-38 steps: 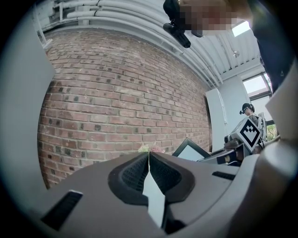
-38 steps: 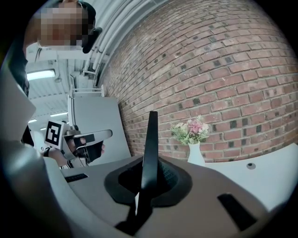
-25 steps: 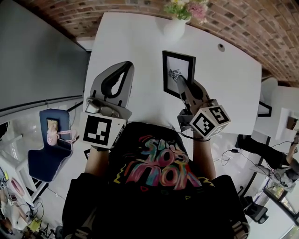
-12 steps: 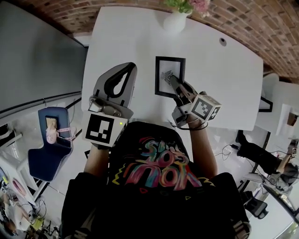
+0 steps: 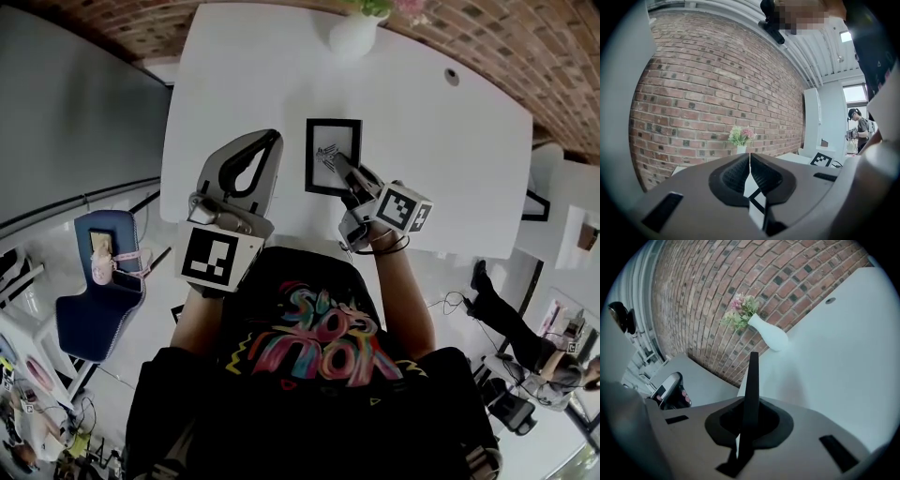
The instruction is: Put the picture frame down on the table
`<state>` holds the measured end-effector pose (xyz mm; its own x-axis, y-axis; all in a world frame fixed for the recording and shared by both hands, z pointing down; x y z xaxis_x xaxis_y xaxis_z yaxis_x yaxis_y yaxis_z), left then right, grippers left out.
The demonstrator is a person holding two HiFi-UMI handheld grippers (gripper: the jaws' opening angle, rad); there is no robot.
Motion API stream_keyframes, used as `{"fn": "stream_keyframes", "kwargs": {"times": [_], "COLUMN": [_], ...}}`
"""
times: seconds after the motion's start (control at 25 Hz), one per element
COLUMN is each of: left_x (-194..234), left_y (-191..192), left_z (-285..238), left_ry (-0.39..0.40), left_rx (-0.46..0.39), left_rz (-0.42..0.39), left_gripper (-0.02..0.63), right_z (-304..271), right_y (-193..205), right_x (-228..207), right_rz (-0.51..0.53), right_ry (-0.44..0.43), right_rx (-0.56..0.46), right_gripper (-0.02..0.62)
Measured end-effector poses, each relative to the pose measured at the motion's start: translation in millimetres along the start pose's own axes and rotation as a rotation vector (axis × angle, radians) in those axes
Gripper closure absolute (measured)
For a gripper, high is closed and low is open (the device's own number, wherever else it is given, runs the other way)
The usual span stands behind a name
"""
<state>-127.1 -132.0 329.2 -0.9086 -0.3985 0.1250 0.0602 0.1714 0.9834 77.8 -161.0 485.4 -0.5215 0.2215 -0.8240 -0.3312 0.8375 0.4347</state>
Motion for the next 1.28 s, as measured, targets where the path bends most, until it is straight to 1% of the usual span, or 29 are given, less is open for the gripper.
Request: {"fn": "stream_keyframes", "kwargs": {"times": [0.16, 0.44, 0.56, 0.68, 0.88, 1.08, 1.28], "left_x": [-1.3, 4.2, 5.9, 8.4, 9.6, 8.2, 6.9], "left_y": [8.3, 22.2, 26.3, 28.5, 27.8, 28.7, 29.5], "left_z": [-2.2, -3.2, -4.0, -4.2, -4.7, -5.7, -5.8], "left_ry": [-0.001, -0.017, -0.021, -0.024, -0.031, -0.031, -0.037], "left_rx": [0.007, 0.023, 0.031, 0.036, 0.034, 0.030, 0.028], "left_rz": [0.010, 0.021, 0.027, 0.029, 0.039, 0.040, 0.050], "left_gripper": [0.578, 0.578, 0.578, 0.578, 0.578, 0.578, 0.578], "right_z": [-6.9, -22.9, -29.3, -35.8, -43.0, -48.6, -50.8], "right_y": [6.8, 23.1, 26.8, 29.1, 34.4, 39.6, 38.6], "right_x": [-10.5, -23.1, -26.3, -30.9, -39.2, -48.0, -54.7], "right_rz": [-0.037, -0.063, -0.079, -0.120, -0.172, -0.173, -0.170], "right_ry": [0.000, 0.014, -0.002, -0.023, -0.035, -0.036, -0.017], "right_rx": [0.019, 0.072, 0.082, 0.081, 0.098, 0.128, 0.171], "right_gripper": [0.557, 0.557, 0.557, 0.557, 0.555, 0.555, 0.544]}}
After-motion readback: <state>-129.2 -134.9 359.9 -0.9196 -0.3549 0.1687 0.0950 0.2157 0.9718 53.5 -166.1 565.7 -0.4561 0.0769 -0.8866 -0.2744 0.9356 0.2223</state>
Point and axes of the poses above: the fingertips, and each gripper's own axes: z backward along the fingers, x to its left, y out of its underside, the point moved 7 cm from there along z, backward along the fingers, and after that the axes turned 3 degrees about -y, right-handed, at the moved point
